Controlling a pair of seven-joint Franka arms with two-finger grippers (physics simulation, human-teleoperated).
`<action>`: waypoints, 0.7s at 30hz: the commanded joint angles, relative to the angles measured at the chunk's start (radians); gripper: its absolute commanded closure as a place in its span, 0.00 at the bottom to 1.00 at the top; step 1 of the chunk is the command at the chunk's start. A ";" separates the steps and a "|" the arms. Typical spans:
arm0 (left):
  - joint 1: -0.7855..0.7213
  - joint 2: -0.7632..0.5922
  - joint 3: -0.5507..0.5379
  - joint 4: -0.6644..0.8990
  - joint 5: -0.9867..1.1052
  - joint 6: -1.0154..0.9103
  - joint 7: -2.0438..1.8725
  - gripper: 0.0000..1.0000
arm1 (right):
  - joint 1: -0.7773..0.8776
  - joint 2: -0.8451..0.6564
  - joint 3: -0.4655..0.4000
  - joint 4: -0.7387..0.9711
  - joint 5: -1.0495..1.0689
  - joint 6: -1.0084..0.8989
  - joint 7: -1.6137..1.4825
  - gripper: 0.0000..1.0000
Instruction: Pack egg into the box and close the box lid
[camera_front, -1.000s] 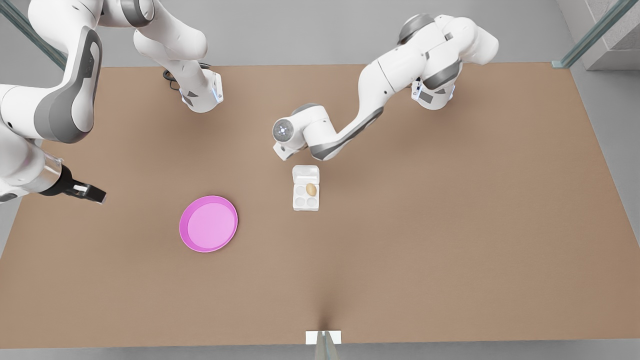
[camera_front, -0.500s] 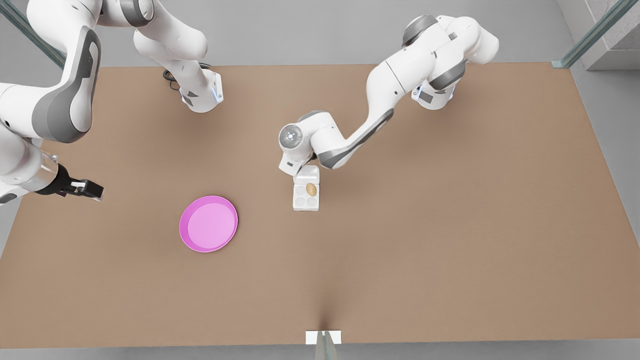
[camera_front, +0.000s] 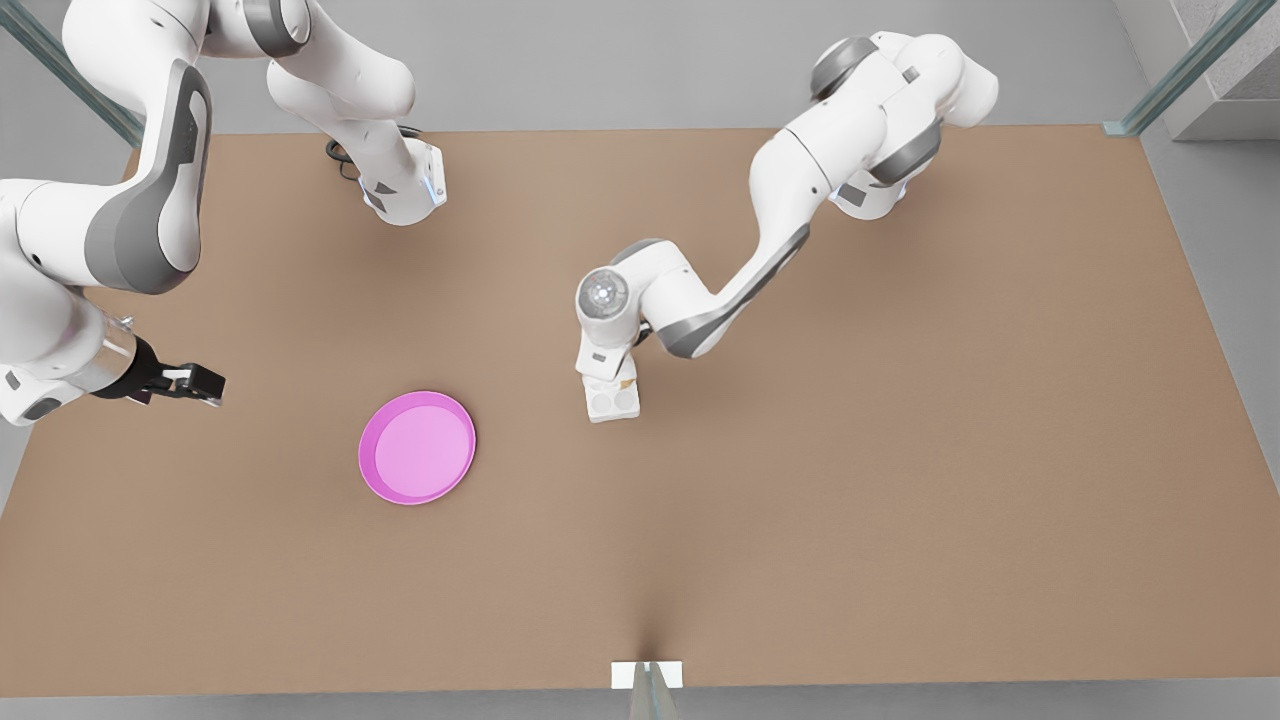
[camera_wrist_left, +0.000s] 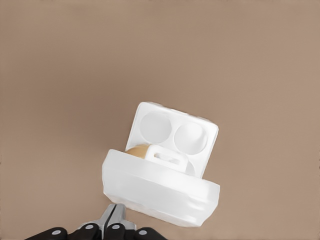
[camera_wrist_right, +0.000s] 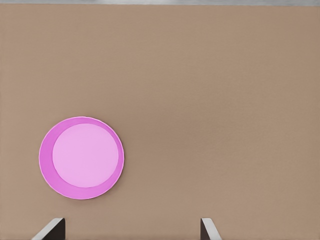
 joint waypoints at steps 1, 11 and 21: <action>0.018 -0.002 0.000 0.012 0.002 -0.048 -0.095 0.79 | 0.000 -0.001 0.000 0.000 0.002 0.002 -0.043 0.00; 0.721 -0.075 -0.003 0.233 -0.115 -0.577 1.088 0.12 | -0.051 0.030 -0.002 -0.003 0.012 0.000 -0.057 0.00; 0.532 -0.666 0.334 -0.086 -0.110 -0.530 1.714 0.00 | -0.051 0.030 -0.002 -0.003 0.012 0.000 -0.055 0.00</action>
